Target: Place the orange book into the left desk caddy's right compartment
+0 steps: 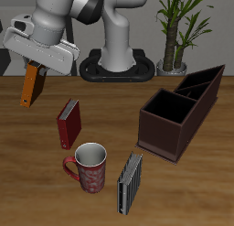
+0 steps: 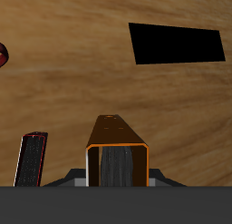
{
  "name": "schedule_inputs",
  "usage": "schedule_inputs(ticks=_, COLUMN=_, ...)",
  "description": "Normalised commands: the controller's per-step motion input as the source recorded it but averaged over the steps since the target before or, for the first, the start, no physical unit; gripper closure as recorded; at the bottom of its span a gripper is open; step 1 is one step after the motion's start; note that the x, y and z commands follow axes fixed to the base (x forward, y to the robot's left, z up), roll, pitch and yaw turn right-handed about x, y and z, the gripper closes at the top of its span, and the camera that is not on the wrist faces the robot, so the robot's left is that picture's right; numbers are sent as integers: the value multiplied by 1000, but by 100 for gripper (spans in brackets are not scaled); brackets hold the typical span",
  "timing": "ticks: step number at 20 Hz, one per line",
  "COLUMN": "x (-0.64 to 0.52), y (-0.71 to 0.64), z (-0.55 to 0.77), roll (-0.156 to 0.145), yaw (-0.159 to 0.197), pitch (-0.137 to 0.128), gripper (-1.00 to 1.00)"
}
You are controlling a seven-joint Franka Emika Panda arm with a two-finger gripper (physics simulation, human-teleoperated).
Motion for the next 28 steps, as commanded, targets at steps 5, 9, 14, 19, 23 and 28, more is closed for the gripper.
schedule_inputs(ticks=5, x=-216, y=282, z=165, roll=14, yaw=0, pitch=14, gripper=100)
schedule_inputs(ticks=9, x=-413, y=562, z=229, roll=-2, yaw=-35, pitch=14, gripper=100)
schedule_inputs(ticks=14, x=-404, y=608, z=170, roll=-16, yaw=-19, pitch=-13, gripper=100)
schedule_inputs(ticks=19, x=-371, y=635, z=198, roll=50, yaw=-34, pitch=-20, gripper=100)
schedule_inputs(ticks=23, x=-117, y=358, z=63, roll=4, yaw=-27, pitch=0, gripper=100)
schedule_inputs(ticks=28, x=-15, y=398, z=51, roll=40, yaw=7, pitch=4, gripper=100)
